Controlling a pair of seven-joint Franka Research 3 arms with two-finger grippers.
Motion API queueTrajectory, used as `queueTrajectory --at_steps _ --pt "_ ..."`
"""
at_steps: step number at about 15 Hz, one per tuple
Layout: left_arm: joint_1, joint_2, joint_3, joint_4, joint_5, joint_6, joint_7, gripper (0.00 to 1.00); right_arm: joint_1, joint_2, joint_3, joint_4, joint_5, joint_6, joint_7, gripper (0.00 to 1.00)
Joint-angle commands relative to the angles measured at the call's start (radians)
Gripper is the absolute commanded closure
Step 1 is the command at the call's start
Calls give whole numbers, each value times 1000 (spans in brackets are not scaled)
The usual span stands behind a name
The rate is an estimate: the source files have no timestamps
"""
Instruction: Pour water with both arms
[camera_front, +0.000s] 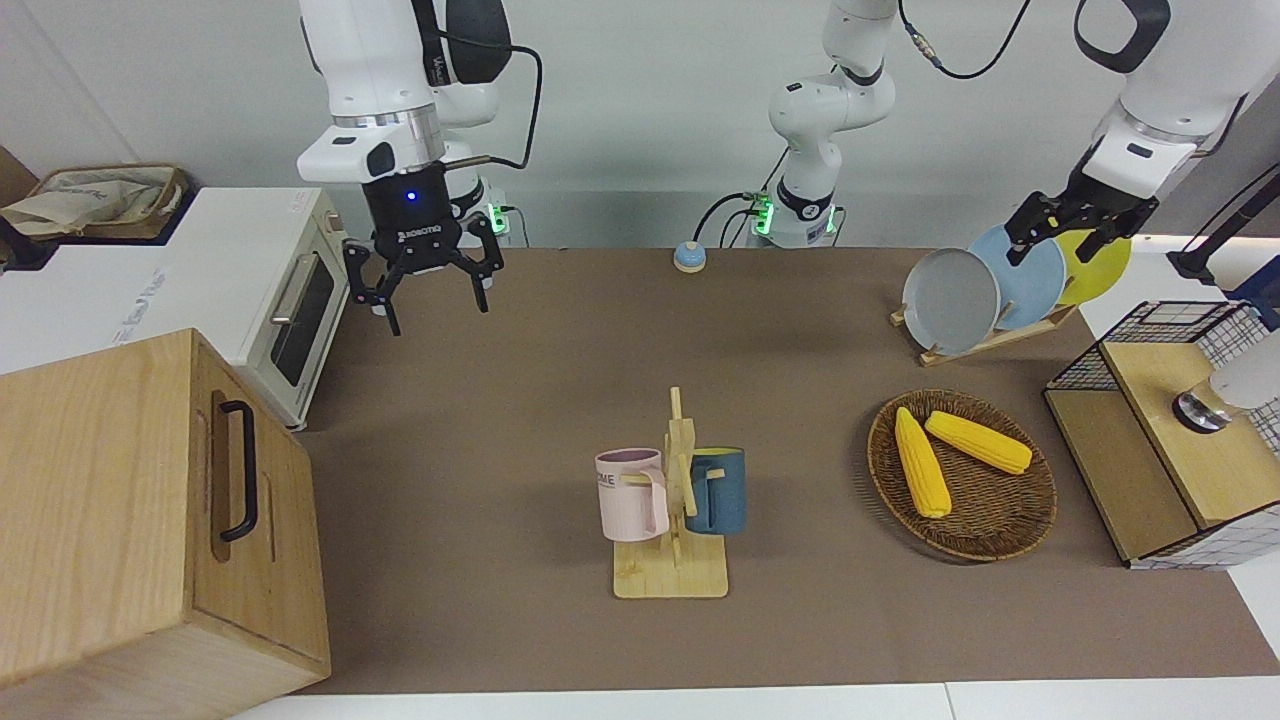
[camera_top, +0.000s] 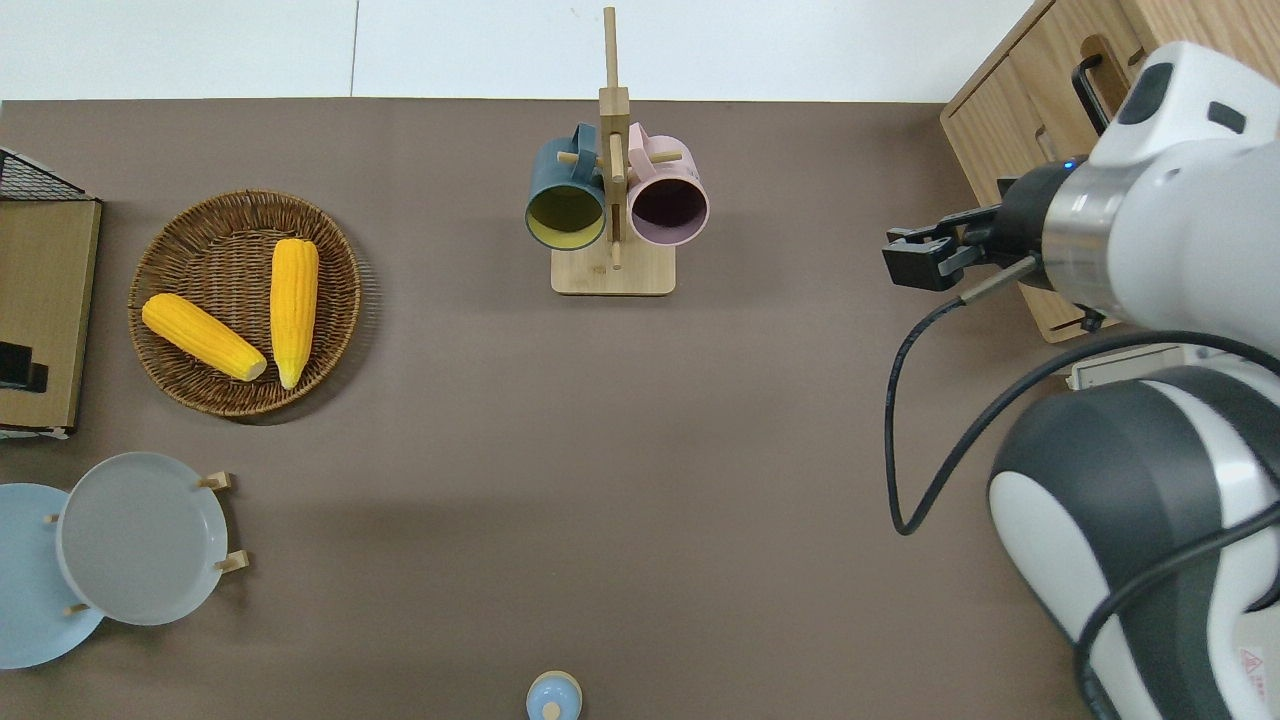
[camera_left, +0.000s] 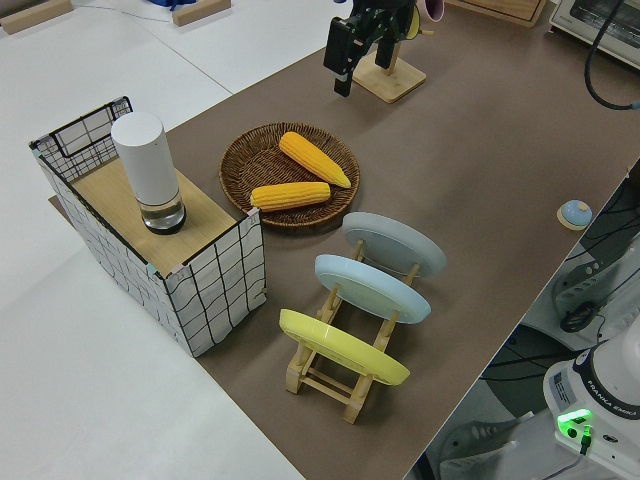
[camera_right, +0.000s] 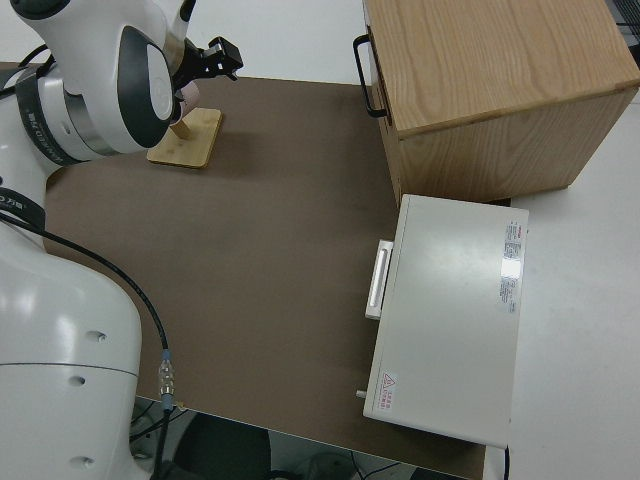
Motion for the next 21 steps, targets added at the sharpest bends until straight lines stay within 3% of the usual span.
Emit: queueTrajectory --at_steps 1,5,10,16,21 --pt "98 14 -9 0 14 44 154 2 3 27 39 -9 -66 72 -85 17" --pt "192 26 -9 2 13 83 304 2 19 80 62 -8 -112 141 -133 17" --pt "297 45 -7 11 3 129 452 5 62 145 62 5 -177 213 -145 23" --pt "347 68 -4 15 0 186 567 5 83 229 69 80 -201 218 -168 23" --pt "361 86 45 14 -87 267 590 5 100 295 95 126 -267 219 -167 23"
